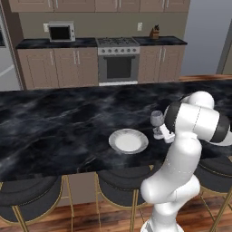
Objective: Retrieve the wine glasses from the counter and place one next to each plate.
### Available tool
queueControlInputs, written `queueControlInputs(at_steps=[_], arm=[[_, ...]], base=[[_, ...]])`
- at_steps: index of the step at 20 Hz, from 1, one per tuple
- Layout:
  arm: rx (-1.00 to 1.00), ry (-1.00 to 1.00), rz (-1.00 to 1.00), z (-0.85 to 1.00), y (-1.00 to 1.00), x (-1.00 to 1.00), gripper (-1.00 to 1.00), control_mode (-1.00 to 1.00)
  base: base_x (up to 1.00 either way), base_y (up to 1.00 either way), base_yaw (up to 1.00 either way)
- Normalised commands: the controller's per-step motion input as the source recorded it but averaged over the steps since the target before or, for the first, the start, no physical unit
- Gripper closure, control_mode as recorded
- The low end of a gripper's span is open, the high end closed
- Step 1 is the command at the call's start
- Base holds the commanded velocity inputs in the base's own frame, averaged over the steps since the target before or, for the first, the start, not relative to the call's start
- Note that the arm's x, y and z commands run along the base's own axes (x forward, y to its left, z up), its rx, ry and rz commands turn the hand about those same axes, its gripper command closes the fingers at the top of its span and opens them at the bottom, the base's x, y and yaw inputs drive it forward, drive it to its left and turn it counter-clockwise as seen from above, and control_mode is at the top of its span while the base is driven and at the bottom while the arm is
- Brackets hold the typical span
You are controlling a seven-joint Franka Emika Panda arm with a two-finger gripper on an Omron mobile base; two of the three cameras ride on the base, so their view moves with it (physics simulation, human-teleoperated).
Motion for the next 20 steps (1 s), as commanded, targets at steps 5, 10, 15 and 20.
queueControlInputs(at_steps=[5,10,15,20], arm=[[-0.01,0.01,0.0,-0.26,-0.03,0.22,1.0,-1.0],[-0.02,0.0,0.0,-0.26,0.0,0.25,1.0,-1.0],[-0.01,0.0,0.0,-0.28,0.0,0.23,1.0,-1.0],[-0.01,0.0,0.0,-0.27,0.0,0.22,1.0,-1.0]], base=[[0.0,0.0,0.0],[0.0,0.0,0.0],[0.0,0.0,0.0],[0.0,0.0,0.0]])
